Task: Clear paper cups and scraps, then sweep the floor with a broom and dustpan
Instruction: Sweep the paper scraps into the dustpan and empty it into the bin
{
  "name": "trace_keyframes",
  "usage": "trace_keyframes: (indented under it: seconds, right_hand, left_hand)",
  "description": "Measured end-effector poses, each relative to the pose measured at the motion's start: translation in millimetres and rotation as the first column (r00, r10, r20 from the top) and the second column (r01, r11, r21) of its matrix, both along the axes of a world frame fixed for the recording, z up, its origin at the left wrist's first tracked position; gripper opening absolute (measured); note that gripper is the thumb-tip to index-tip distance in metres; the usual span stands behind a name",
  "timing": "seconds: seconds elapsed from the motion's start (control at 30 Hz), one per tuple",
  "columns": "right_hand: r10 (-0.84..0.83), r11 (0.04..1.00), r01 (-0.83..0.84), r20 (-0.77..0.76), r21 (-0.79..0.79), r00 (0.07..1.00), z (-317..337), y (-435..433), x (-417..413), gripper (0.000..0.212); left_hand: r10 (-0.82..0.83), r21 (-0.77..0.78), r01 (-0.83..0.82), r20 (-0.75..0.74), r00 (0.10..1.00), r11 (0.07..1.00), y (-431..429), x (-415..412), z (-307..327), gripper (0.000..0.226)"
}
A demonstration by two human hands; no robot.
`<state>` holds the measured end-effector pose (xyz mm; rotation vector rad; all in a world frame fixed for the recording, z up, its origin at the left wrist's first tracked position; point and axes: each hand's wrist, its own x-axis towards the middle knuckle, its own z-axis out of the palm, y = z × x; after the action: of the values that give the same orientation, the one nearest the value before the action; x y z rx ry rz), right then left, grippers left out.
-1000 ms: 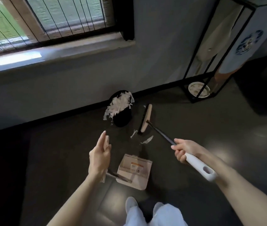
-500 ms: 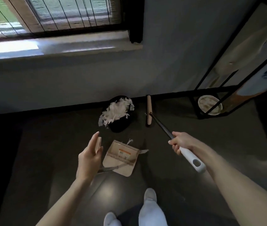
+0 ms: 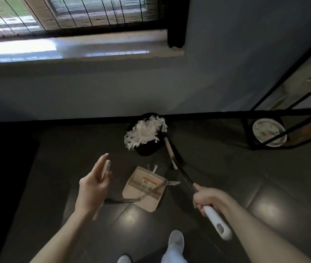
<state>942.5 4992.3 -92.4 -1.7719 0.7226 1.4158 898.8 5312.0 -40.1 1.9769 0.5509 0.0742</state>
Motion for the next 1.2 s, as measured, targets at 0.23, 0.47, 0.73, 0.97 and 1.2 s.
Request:
trace_keyframes:
  seconds: [0.23, 0.47, 0.73, 0.97, 1.2]
  right_hand:
    - [-0.151, 0.987, 0.153, -0.028, 0.057, 0.988, 34.3, 16.7, -62.1, 0.081]
    - [-0.339, 0.941, 0.339, 0.095, 0.015, 0.936, 80.3, 15.6, -104.2, 0.076]
    - [-0.386, 0.922, 0.387, 0.056, -0.018, 0.921, 54.8, 67.2, -181.9, 0.083]
    - [-0.337, 0.938, 0.336, -0.006, 0.088, 0.942, 34.5, 137.6, -205.6, 0.082]
    - [-0.430, 0.903, 0.429, 0.050, 0.035, 0.901, 52.9, 105.3, -186.3, 0.075]
  left_hand:
    - [-0.051, 0.010, 0.051, -0.006, 0.999, 0.999, 4.9, -22.5, 14.6, 0.055]
    - [-0.207, -0.049, 0.207, 0.010, 0.978, 0.977, 58.4, -67.2, 34.9, 0.055]
    - [-0.365, 0.025, 0.366, -0.051, 0.930, 0.930, 114.3, -112.4, 35.3, 0.059]
    - [-0.283, 0.020, 0.285, -0.066, 0.957, 0.958, 138.9, -125.9, 27.5, 0.052]
    - [-0.252, 0.033, 0.253, -0.041, 0.967, 0.967, 141.2, -132.1, 18.6, 0.053]
